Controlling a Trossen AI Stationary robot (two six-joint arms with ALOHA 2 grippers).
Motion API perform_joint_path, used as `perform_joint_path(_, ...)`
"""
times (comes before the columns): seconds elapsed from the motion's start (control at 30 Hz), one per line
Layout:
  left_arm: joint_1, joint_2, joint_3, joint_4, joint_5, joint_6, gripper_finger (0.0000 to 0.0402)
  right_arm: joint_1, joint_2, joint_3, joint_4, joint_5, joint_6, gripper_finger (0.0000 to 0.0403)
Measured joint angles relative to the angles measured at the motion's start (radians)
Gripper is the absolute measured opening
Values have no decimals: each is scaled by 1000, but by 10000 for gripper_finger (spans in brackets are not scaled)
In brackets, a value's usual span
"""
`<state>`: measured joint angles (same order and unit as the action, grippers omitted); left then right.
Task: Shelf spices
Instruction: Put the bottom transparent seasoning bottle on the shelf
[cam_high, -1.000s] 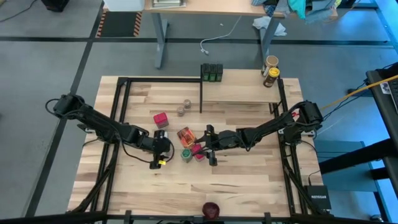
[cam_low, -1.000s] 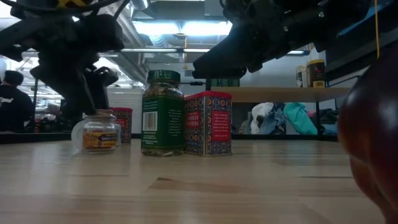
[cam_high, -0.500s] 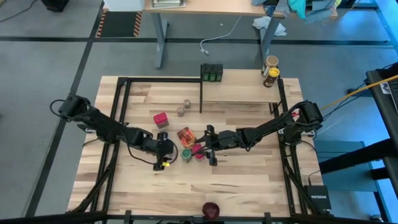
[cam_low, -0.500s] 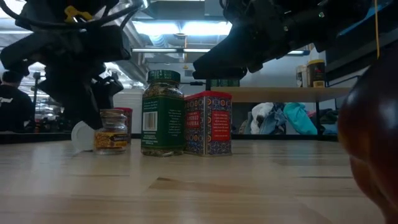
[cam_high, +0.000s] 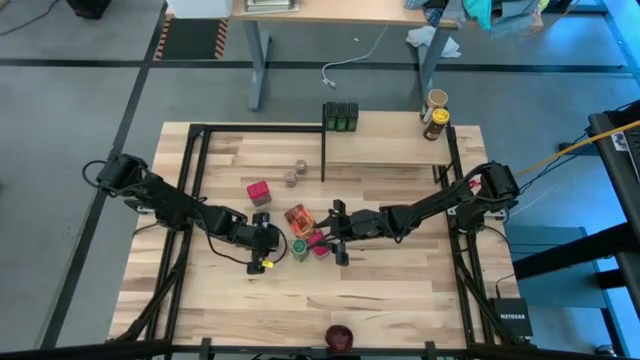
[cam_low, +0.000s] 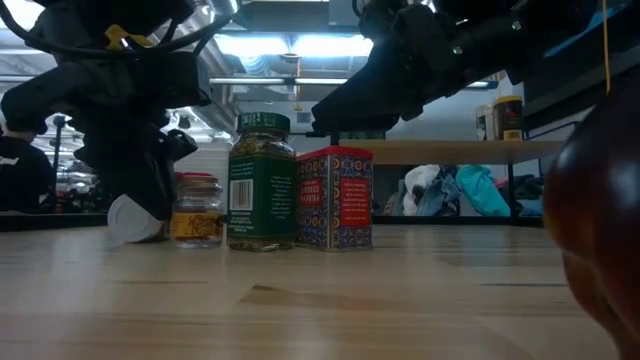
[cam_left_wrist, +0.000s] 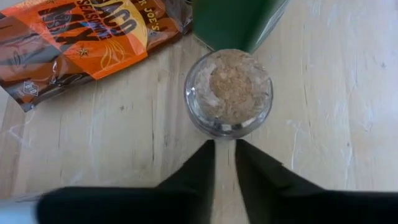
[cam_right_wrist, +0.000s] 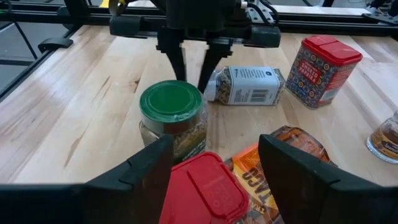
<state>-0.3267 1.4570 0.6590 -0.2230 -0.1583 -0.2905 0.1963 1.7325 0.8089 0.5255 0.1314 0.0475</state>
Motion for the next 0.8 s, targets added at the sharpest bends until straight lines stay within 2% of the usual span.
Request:
perform_joint_path(0.1,0,0,0,0,-1,-1,8,0,0,0,-1,0,0,243)
perform_joint_path(0.2,1,0,0,0,-1,-12,8,0,0,0,-1,0,0,243)
perform_joint_path(0.57,22,0,0,1,-7,-21,112,0,0,0,-1,0,0,243)
perform_joint_path(0.8,22,0,0,1,-7,-38,136,1,0,0,-17,0,4,243)
